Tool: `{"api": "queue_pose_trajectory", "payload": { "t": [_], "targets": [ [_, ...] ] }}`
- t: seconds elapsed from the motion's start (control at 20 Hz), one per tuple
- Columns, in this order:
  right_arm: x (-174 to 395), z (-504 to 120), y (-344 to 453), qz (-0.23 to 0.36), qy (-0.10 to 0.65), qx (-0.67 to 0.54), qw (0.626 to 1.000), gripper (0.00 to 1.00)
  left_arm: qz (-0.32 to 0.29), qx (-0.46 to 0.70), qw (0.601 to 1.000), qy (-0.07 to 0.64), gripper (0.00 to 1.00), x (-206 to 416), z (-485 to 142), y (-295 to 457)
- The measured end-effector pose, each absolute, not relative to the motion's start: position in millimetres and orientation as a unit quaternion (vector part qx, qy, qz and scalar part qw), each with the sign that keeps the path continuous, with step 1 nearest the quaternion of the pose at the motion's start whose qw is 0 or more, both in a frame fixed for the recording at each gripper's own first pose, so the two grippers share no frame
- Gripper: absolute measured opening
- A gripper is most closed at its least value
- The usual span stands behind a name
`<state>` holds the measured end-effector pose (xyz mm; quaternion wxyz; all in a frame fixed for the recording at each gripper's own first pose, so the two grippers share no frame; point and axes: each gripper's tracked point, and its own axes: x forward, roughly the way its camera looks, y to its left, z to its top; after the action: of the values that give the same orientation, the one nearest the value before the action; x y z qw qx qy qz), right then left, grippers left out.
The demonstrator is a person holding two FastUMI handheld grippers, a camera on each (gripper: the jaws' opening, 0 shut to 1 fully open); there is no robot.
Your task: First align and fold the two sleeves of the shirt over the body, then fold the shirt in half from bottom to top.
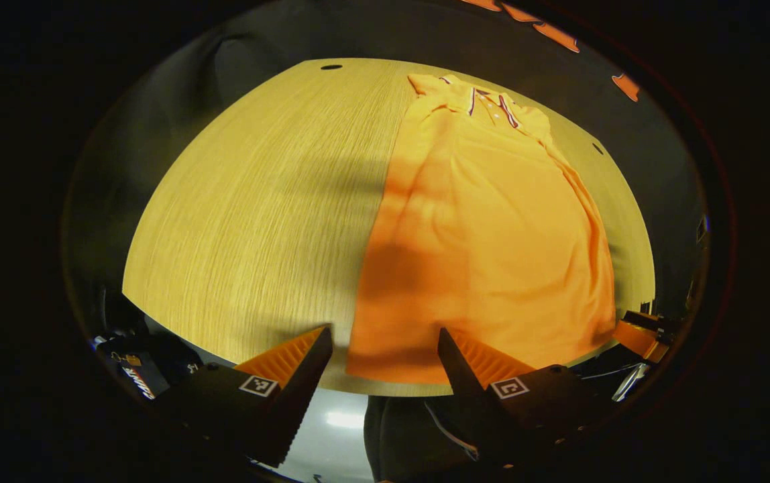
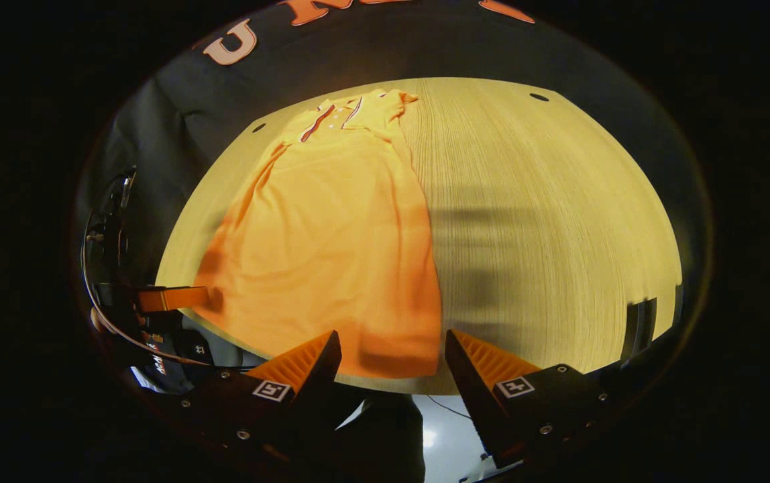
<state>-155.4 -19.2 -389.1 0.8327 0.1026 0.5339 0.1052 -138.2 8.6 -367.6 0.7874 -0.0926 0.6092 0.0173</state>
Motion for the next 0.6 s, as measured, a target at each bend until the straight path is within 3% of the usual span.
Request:
{"api": "queue_pose_trajectory", "payload": {
  "t": [0.4, 0.55, 0.6],
  "targets": [
    [-158, -412, -18, 0.080, 0.569, 0.084, 0.814, 0.95, 0.013, -0.037, 0.776, 0.630, 0.95, -129, -376, 5],
    [-152, -418, -21, 0.064, 0.577, 0.064, 0.812, 0.93, 0.010, -0.033, 0.773, 0.634, 0.95, -126, -375, 4],
    [-155, -419, -20, 0.071, 0.584, 0.035, 0.808, 0.87, 0.005, -0.030, 0.772, 0.635, 0.94, -126, -377, 3]
  ]
}}
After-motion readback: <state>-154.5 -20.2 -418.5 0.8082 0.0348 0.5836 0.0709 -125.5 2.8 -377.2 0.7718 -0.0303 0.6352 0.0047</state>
